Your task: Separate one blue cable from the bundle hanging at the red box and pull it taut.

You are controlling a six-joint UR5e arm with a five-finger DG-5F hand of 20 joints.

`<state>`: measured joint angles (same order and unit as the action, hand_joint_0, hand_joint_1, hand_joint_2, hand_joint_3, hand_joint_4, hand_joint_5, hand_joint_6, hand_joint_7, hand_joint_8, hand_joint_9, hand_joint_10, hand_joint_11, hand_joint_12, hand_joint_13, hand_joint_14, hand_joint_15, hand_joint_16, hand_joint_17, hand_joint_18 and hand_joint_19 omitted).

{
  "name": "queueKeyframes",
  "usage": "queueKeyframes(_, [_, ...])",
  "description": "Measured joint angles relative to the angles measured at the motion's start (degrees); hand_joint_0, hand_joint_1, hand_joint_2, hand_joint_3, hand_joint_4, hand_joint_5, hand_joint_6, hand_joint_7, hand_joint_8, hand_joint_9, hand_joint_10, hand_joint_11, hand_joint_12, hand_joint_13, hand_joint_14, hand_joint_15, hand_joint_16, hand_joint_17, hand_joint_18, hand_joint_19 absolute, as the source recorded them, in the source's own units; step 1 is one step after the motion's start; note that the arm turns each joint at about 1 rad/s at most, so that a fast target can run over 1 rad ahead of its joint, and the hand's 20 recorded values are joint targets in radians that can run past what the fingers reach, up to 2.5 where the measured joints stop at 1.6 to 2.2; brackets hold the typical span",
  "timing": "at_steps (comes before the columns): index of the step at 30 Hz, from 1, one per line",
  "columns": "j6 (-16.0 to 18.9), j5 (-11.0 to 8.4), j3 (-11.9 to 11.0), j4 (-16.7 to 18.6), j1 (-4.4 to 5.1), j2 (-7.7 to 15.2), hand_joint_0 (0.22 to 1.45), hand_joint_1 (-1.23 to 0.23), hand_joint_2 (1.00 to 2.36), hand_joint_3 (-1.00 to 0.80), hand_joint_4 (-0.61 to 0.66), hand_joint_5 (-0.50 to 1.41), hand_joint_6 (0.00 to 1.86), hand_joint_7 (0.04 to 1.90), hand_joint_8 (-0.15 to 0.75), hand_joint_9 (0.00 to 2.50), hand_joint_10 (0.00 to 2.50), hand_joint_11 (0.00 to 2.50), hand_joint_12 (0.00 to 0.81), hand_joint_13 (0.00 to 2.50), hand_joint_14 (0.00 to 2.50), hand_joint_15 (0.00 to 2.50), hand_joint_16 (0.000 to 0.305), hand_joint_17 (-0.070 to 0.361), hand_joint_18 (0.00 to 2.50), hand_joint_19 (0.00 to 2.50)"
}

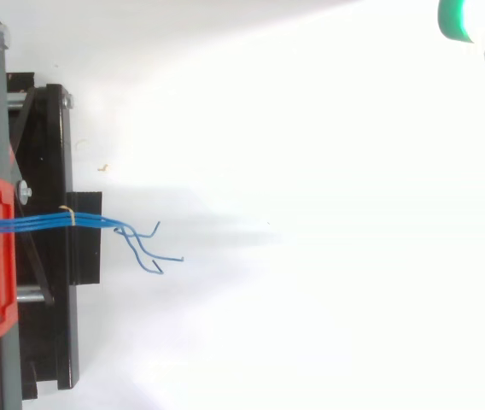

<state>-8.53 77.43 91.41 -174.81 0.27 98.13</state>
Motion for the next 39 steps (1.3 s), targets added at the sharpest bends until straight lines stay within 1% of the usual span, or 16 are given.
queueKeyframes(27, [0.1, -0.14, 0.0, 0.0, 0.1, 0.0, 0.53, -0.66, 1.0, -0.5, 0.17, -0.21, 0.5, 0.92, 0.27, 0.63, 0.02, 0.53, 0.349, 0.67, 0.02, 0.48, 0.042, 0.095, 0.57, 0.56])
queueKeyframes(29, [0.1, -0.54, 0.0, -0.1, 0.2, 0.0, 0.53, -0.66, 1.0, -0.5, 0.17, -0.21, 0.5, 0.91, 0.268, 0.64, 0.01, 0.53, 0.349, 0.67, 0.02, 0.48, 0.042, 0.094, 0.57, 0.57])
queueKeyframes(34, [0.6, -2.39, 0.0, 0.0, 0.7, 0.1, 0.54, -0.66, 1.0, -0.5, 0.17, -0.21, 0.5, 0.91, 0.268, 0.64, 0.01, 0.54, 0.35, 0.68, 0.02, 0.48, 0.042, 0.094, 0.57, 0.56])
queueKeyframes(39, [0.5, -3.27, 0.0, 0.8, 1.18, 0.7, 0.54, -0.65, 1.0, -0.5, 0.17, -0.21, 0.5, 0.91, 0.266, 0.64, 0.01, 0.53, 0.347, 0.67, 0.02, 0.47, 0.041, 0.093, 0.57, 0.55])
